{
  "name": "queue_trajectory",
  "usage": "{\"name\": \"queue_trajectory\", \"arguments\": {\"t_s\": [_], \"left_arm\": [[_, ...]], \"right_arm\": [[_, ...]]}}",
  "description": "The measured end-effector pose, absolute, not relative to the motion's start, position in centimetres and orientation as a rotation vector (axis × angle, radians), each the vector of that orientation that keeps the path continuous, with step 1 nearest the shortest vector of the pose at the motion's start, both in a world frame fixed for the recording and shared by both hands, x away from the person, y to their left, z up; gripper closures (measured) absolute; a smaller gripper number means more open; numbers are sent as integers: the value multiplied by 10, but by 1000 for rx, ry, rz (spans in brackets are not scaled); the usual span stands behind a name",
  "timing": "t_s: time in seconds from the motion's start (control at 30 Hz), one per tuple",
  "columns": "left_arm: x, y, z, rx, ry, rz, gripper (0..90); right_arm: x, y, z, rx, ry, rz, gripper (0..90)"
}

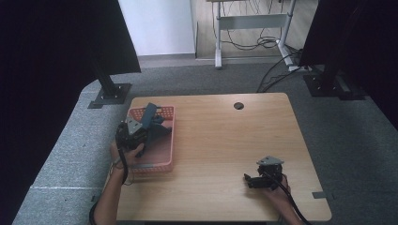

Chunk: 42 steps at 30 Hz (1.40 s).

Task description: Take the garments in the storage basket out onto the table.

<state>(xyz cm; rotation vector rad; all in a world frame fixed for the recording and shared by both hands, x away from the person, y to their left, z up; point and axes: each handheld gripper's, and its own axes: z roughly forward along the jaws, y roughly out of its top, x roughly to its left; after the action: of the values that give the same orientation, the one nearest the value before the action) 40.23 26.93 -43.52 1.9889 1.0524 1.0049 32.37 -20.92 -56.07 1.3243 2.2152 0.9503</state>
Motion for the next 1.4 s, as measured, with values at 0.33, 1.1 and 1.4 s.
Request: {"name": "queue_trajectory", "arguments": {"t_s": [0.33,1.1,1.4], "left_arm": [[398,271,-424,1926,1046,1015,656],[386,269,-400,1827,1005,1014,656],[383,265,-390,1808,980,1013,655]], "right_arm": [[324,-209,-561,1324,2215,950,22],[324,-209,-561,1324,2215,951,22],[324,-209,-561,1322,2215,950,21]]}}
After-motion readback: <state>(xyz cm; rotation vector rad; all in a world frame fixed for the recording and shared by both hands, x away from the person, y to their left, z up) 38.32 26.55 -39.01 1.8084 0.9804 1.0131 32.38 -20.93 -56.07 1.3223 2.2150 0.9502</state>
